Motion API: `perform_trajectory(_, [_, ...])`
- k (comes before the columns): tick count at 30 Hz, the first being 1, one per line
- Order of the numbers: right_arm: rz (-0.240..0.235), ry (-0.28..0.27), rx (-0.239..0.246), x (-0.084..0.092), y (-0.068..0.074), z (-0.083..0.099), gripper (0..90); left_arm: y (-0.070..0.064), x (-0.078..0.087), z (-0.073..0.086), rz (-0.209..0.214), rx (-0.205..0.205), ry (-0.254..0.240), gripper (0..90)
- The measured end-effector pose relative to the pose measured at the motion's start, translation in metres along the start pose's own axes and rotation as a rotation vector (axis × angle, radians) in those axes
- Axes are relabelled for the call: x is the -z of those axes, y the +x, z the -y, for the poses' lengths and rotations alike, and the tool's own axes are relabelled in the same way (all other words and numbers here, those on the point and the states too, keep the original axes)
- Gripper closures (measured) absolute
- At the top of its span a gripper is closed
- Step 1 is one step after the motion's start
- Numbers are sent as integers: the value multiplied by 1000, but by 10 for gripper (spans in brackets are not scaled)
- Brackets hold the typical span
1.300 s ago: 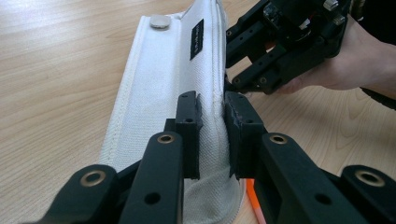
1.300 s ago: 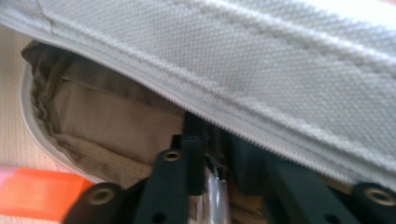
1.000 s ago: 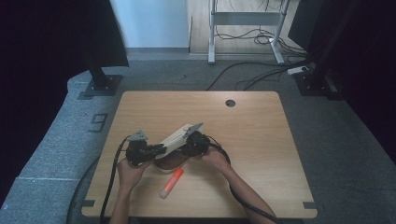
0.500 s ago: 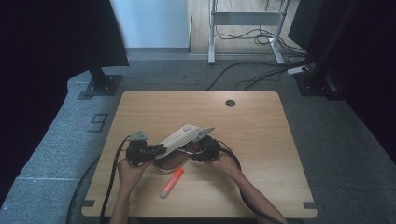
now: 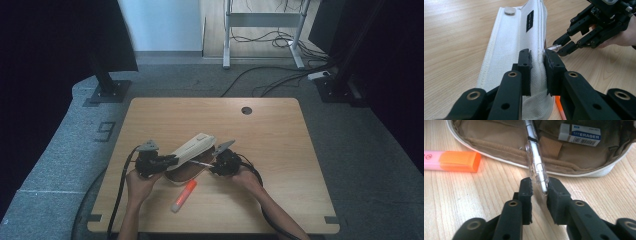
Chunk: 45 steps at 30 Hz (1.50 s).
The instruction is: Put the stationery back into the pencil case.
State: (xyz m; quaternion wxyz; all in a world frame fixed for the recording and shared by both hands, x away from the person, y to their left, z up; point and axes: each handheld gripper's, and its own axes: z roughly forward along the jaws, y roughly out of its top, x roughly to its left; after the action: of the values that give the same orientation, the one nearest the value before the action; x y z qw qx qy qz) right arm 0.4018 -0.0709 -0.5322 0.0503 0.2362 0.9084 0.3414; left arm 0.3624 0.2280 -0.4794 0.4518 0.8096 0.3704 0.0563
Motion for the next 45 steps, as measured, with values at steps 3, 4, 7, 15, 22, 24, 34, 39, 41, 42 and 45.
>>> perform_trajectory(3, [18, 1, 14, 1, -1, -1, 737, 0, 0, 0, 0, 0, 0, 766])
perform_trajectory(4, [18, -4, 16, 2, -1, -1, 780, 0, 0, 0, 0, 0, 0, 765])
perform_trajectory(7, [25, -16, 14, 3, -3, -3, 787, 0, 0, 0, 0, 0, 0, 766])
perform_trajectory(15, [59, -29, 7, 3, -13, -12, 788, 0, 0, 0, 1, 0, 0, 766])
perform_trajectory(22, [78, -48, -4, -2, -21, -21, 787, -1, 0, 0, 2, -1, 0, 765])
perform_trajectory(24, [80, -56, -8, -5, -23, -24, 787, -1, 0, 0, 1, -2, 0, 765])
perform_trajectory(34, [107, -49, -11, -15, -27, -31, 735, 0, 0, 0, 1, -2, 0, 765])
perform_trajectory(39, [98, -69, -12, -4, -25, -27, 605, 0, 0, 0, 0, -2, -1, 766])
perform_trajectory(41, [81, -68, -7, 1, -23, -25, 515, 0, 0, 0, -1, -3, -2, 766])
perform_trajectory(42, [80, -62, -8, 2, -22, -24, 475, 0, 0, 0, -1, -3, -2, 766])
perform_trajectory(45, [59, -48, -2, 3, -19, -21, 389, 1, 0, 0, -3, -2, -3, 767])
